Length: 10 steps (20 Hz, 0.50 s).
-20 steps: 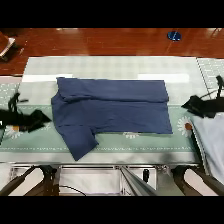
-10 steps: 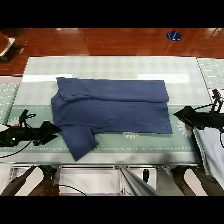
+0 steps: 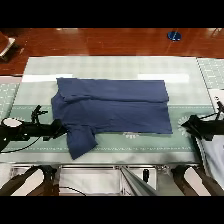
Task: Fold the shirts.
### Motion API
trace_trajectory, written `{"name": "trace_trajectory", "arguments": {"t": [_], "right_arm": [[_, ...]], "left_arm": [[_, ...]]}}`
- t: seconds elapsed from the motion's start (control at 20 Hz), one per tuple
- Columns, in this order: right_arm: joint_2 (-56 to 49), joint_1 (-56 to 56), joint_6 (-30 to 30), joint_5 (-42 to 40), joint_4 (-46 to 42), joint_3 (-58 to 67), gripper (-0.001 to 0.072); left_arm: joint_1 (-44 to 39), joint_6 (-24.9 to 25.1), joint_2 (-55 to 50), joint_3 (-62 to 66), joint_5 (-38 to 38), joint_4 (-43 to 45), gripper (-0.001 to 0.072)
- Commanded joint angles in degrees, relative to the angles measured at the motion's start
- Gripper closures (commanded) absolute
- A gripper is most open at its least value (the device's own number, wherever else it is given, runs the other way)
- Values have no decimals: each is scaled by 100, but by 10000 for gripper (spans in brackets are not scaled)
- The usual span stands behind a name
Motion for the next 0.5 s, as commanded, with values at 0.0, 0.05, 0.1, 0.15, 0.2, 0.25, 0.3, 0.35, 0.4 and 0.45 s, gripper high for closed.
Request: {"name": "trace_trajectory", "arguments": {"t": [0.0,0.05,0.1,0.15,0.2,0.25,0.3,0.35,0.4,0.45], "right_arm": [[-435,162,24,494,-234,-24,303],[-586,273,24,498,-181,-24,303],[-741,407,-24,455,-59,-24,303],[-890,544,-68,358,31,-24,303],[-1047,658,-63,243,131,-24,303],[-1178,717,-85,131,326,-24,303],[-1307,785,-184,7,595,-24,303],[-1419,844,-243,-103,802,-15,303],[-1528,938,-258,-223,935,17,304],[-1604,1043,-256,-341,1019,66,304]], "left_arm": [[-74,96,-35,87,103,28,692],[-76,96,-35,90,85,28,692],[-76,98,-35,87,72,31,691],[-76,98,-35,87,72,31,692],[-76,96,-37,87,74,31,692],[-76,96,-37,87,74,31,692],[-76,96,-37,87,74,31,692],[-76,96,-37,87,72,28,691],[-76,96,-37,87,72,28,692],[-76,96,-37,87,72,28,692]]}}
